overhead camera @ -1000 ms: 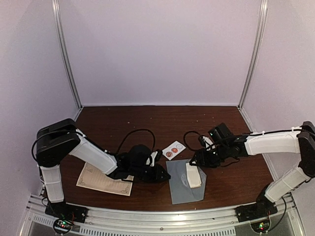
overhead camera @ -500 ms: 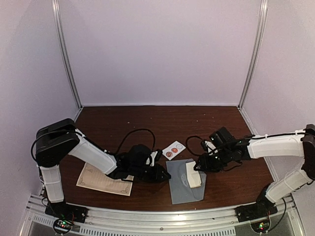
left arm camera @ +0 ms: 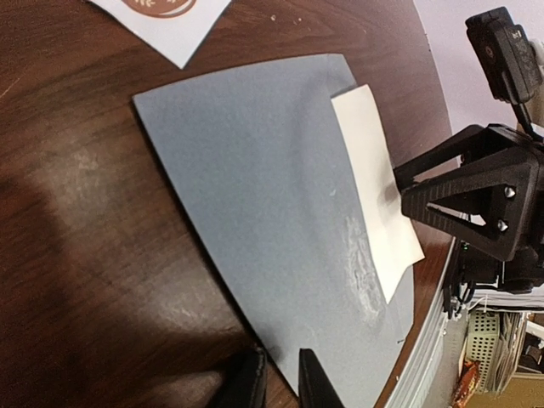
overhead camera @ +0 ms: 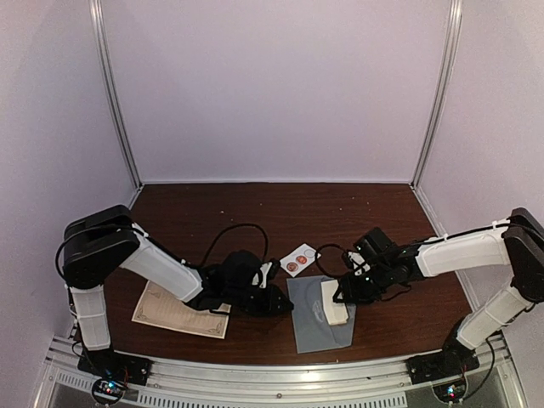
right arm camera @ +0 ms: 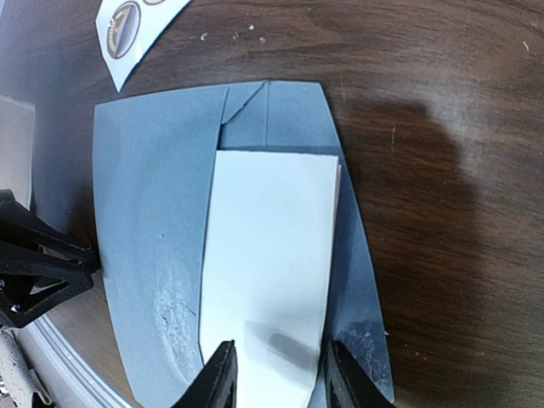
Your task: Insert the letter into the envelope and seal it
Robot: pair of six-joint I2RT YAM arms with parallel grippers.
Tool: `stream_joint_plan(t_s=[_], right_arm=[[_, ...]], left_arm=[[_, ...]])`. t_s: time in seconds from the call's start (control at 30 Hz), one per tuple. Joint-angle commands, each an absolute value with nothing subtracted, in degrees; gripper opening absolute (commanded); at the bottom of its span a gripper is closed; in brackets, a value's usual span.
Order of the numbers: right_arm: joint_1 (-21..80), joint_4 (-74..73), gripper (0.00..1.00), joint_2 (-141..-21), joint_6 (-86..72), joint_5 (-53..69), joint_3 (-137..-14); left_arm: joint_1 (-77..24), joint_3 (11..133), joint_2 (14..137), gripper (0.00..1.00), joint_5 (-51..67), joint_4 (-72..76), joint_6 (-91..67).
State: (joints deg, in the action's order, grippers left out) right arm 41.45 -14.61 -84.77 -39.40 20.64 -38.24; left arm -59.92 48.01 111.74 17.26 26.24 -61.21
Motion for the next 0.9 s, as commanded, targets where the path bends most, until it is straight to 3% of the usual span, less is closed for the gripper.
stream_joint_plan(t_s=[0.0, 0.87], right_arm=[[42.17, -13.02, 0.36, -85.94, -39.64, 19.26, -37.68], [46.35, -8.24, 0.34, -91.19, -41.28, 21.63, -41.11]], left_arm=[[-59.49, 47.35, 113.89, 0.16, 17.76, 26.82, -61.04], [-59.41, 48.59, 115.40, 0.11, 19.23, 26.99, -61.06]])
